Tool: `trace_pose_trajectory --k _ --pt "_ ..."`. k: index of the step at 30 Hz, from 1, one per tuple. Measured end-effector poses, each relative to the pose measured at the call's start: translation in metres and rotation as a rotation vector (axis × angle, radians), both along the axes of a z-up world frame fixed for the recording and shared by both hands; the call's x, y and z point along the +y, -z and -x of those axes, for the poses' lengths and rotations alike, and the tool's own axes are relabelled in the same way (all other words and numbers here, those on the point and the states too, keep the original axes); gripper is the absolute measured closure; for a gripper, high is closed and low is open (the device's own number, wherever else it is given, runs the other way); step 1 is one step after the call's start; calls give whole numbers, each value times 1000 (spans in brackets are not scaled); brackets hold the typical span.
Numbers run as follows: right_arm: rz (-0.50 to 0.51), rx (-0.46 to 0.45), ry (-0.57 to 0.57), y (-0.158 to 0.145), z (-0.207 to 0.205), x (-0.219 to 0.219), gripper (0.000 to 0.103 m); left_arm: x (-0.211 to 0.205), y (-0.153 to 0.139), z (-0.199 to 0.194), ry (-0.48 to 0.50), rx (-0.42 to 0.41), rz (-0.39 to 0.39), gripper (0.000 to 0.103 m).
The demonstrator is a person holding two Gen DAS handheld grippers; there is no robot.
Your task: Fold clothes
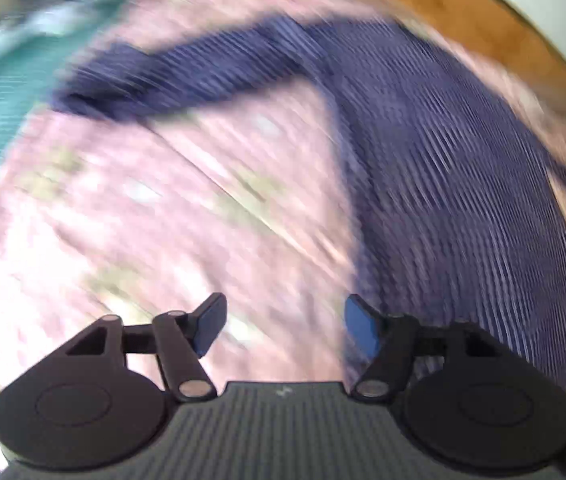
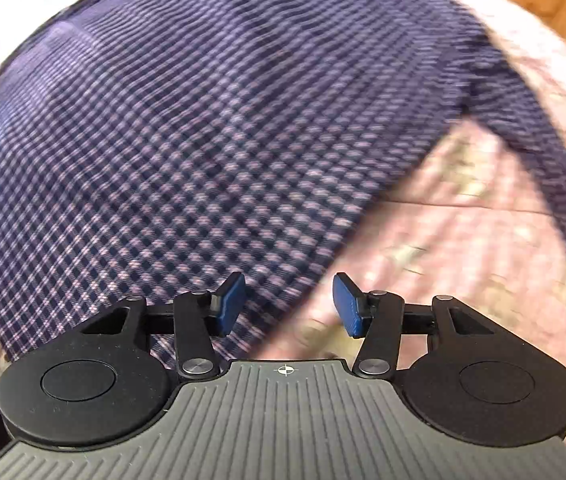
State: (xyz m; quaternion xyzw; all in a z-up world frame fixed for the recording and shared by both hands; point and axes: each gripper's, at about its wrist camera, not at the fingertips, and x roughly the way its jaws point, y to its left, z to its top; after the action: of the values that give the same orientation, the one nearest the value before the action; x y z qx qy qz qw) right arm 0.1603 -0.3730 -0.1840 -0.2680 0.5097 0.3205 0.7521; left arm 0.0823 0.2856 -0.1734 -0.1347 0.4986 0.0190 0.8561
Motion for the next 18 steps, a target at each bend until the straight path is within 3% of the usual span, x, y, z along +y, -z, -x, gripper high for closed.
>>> trace_pose_trajectory --k 3,6,9,10,12,13,14,16,18 --pt "-9 -21 46 -20 5 16 49 68 0 -43 -232 -82 -18 26" --pt "-1 -66 8 -26 10 90 46 126 3 -72 -362 -115 11 24" --pt "-4 -127 -80 -30 -5 179 37 155 6 -92 -393 -113 48 21" --pt "-9 -144 -103 -30 -8 202 35 157 10 -98 -390 -88 20 21" --pt "-39 -163 -125 -32 -4 245 34 157 12 -99 -398 -84 3 35" --pt "-58 -170 -132 -34 -3 266 34 158 10 -96 -400 -98 14 63" --pt "-99 -164 -115 -40 -2 282 35 160 6 -92 -402 -120 34 83" --pt "-227 -118 -60 -54 -9 314 35 167 -5 -85 -405 -209 125 90" --pt "-374 -51 5 -68 -22 344 35 167 -24 -79 -370 -316 191 91"
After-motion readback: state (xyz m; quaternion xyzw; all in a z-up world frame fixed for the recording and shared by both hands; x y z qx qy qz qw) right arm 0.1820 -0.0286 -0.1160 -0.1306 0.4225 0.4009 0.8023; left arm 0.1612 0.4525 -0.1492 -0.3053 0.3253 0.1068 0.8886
